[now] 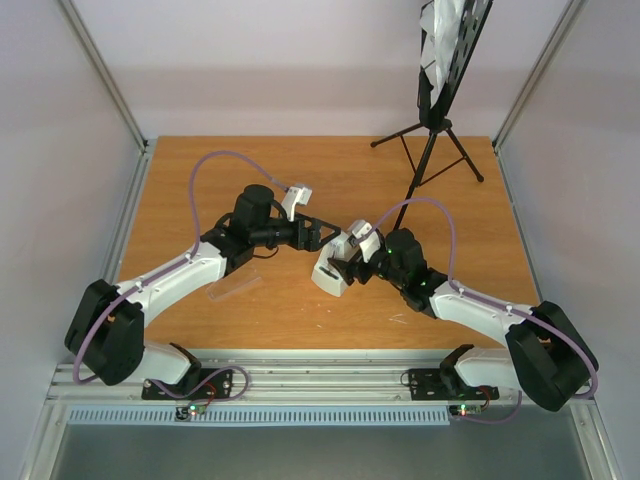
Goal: Pack up the instrument practice props
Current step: Hook the pendulum onto the metronome.
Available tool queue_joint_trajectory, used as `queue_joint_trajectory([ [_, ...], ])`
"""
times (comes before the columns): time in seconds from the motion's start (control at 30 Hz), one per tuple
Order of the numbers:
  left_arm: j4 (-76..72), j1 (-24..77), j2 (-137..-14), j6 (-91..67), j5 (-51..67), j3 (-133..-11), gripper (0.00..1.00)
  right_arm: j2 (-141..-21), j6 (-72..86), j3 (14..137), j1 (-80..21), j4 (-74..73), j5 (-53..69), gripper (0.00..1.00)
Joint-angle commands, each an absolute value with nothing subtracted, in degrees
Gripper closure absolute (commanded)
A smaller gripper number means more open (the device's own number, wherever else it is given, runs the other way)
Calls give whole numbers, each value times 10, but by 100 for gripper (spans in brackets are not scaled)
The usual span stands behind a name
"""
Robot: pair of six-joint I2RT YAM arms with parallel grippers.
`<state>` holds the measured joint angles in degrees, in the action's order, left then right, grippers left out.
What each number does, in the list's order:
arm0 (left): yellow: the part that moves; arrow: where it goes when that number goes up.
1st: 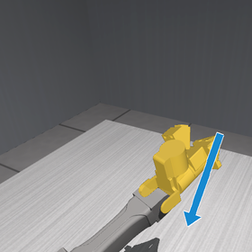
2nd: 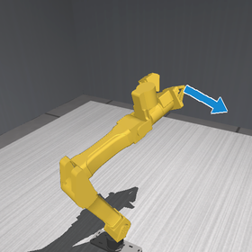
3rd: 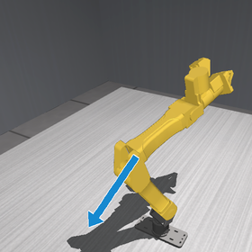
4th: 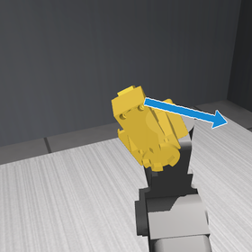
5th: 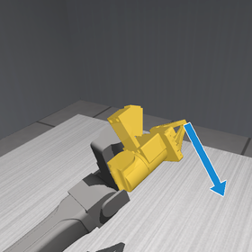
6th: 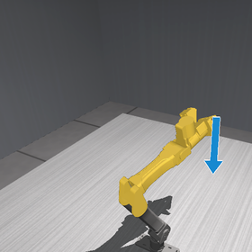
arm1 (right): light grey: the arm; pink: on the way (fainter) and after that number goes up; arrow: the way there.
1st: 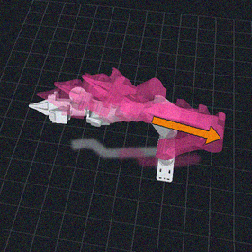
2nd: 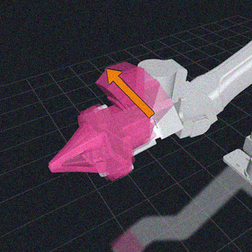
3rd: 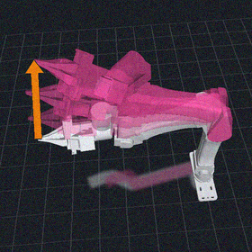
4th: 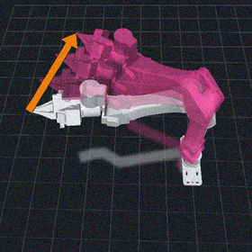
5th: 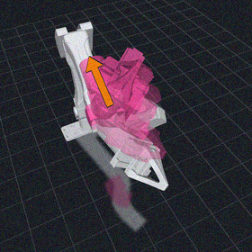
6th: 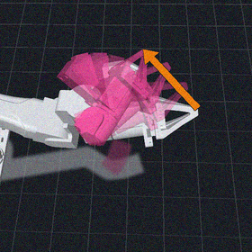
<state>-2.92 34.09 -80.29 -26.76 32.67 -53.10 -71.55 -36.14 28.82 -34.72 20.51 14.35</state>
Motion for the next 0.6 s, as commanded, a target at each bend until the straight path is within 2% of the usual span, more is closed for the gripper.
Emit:
queue_joint_trajectory([
  [0.0,-57,338,-798,-264,336,-526,7,-703,-360,285,-344,217,136,6],
  [0.57,-58,338,-799,-260,351,-526,7,-727,-345,292,-321,227,175,13],
])
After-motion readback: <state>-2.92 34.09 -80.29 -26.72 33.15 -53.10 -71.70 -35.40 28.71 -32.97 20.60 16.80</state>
